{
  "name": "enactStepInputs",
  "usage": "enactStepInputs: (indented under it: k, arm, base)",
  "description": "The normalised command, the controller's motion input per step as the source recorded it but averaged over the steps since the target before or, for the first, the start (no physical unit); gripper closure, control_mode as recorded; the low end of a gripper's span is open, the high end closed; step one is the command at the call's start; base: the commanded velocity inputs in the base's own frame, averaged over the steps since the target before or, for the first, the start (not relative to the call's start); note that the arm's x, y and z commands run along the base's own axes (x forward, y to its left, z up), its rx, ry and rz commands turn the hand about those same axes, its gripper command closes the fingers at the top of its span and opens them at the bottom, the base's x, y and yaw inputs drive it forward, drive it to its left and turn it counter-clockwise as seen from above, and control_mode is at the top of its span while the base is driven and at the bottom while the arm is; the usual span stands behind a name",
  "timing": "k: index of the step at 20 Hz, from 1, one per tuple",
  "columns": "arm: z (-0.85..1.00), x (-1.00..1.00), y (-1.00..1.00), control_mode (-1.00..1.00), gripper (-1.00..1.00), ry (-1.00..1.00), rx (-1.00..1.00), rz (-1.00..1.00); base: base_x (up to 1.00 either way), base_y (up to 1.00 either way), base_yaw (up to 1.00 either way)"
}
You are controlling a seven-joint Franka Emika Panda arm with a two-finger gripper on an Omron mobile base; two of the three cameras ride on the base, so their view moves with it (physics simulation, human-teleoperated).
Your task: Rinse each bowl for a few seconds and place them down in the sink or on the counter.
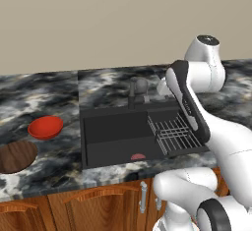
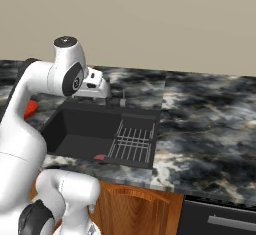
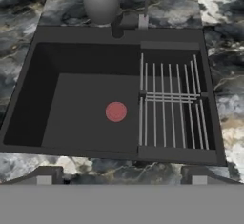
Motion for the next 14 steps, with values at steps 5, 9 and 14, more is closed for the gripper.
enactStepInputs:
  k: [5, 9, 14]
  arm:
    - [-0.07, -0.16, -0.13, -1.0, -1.0, -0.14, -0.02, 0.0]
    - [-0.13, -0.05, -0.11, -1.0, -1.0, -0.16, -0.06, 0.0]
    - [-0.15, 0.0, -0.12, -1.0, -1.0, -0.13, -0.05, 0.0]
  base:
    - [0.0, 0.0, 0.0]
    - [0.0, 0.0, 0.0]
    - [0.0, 0.0, 0.0]
